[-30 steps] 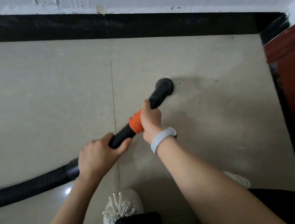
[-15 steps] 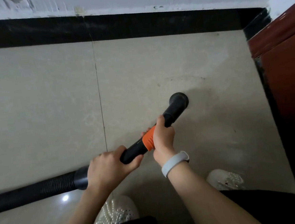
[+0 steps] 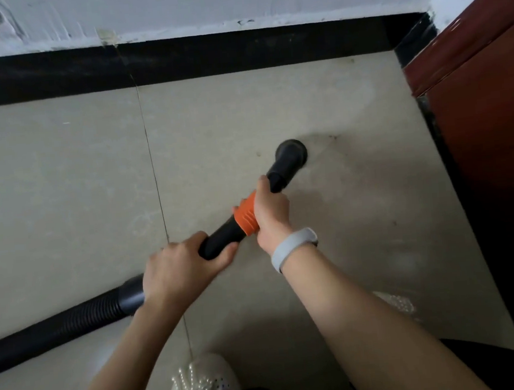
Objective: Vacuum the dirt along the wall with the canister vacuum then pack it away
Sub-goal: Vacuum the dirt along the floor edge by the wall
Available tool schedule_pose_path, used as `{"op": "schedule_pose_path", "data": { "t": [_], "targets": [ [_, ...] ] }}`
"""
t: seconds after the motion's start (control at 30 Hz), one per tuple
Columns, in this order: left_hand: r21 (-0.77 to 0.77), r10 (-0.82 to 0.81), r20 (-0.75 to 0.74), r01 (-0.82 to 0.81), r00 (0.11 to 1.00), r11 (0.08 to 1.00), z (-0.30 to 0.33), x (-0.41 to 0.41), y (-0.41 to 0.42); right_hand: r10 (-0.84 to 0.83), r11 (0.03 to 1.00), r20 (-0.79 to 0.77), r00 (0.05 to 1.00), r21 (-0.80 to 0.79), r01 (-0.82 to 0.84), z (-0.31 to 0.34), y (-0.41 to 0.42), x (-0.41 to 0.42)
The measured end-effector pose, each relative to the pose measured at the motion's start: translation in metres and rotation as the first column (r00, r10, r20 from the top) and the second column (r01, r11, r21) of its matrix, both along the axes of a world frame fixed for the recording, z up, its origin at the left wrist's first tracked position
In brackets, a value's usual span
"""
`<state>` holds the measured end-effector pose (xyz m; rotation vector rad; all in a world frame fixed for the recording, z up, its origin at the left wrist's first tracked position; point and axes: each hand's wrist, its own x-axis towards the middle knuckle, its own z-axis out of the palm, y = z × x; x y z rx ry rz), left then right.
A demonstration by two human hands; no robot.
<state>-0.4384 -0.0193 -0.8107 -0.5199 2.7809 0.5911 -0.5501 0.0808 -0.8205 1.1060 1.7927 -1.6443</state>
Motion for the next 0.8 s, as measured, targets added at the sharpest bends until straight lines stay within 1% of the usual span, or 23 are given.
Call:
{"op": "schedule_pose_path", "data": {
  "t": [0.1,0.17,0.2,0.3,0.43,0.47,0.53,0.6,0.7,0.8],
  "targets": [
    [-0.014,-0.113,-0.029,0.112,0.993,0.994,-0.006,0.017,0.019,-0.163,0.986,0.018,0.986,-0.042,0.164,0.004,0.031,0.026],
    [-0.015,-0.155,-0.020,0.155,0.988,0.988,-0.007,0.019,0.023,-0.215,0.973,0.028,0.976,-0.078,0.217,0.005,0.040,0.032],
    [-0.018,-0.152,-0.022,0.152,0.988,0.988,-0.008,0.017,0.021,-0.216,0.972,0.027,0.976,-0.084,0.217,0.006,0.038,0.030],
    [-0.026,-0.066,-0.057,0.065,0.996,0.998,-0.006,0.001,0.009,-0.141,0.986,-0.009,0.990,-0.088,0.140,0.003,0.017,0.005],
    [0.003,0.090,-0.080,-0.090,0.993,0.996,-0.009,-0.026,-0.009,0.076,0.993,-0.042,0.996,-0.091,-0.080,0.000,-0.016,-0.035],
    [0.009,0.114,-0.081,-0.114,0.990,0.993,-0.010,-0.033,-0.011,0.103,0.989,-0.047,0.994,-0.100,-0.107,0.000,-0.020,-0.042],
    [0.011,0.111,-0.077,-0.111,0.991,0.994,-0.010,-0.042,-0.011,0.098,0.989,-0.043,0.994,-0.104,-0.102,-0.001,-0.020,-0.049],
    [-0.002,0.055,-0.052,-0.055,0.997,0.998,-0.009,-0.041,-0.004,0.041,0.996,-0.027,0.999,-0.084,-0.043,-0.005,-0.008,-0.046],
    [0.001,-0.066,-0.022,0.066,0.998,0.998,-0.009,-0.026,0.019,-0.142,0.984,-0.014,0.990,-0.114,0.139,-0.003,0.025,-0.023],
    [0.001,-0.197,-0.008,0.197,0.980,0.980,-0.009,-0.013,0.040,-0.298,0.950,-0.008,0.954,-0.104,0.296,0.003,0.061,0.007]
  ]
}}
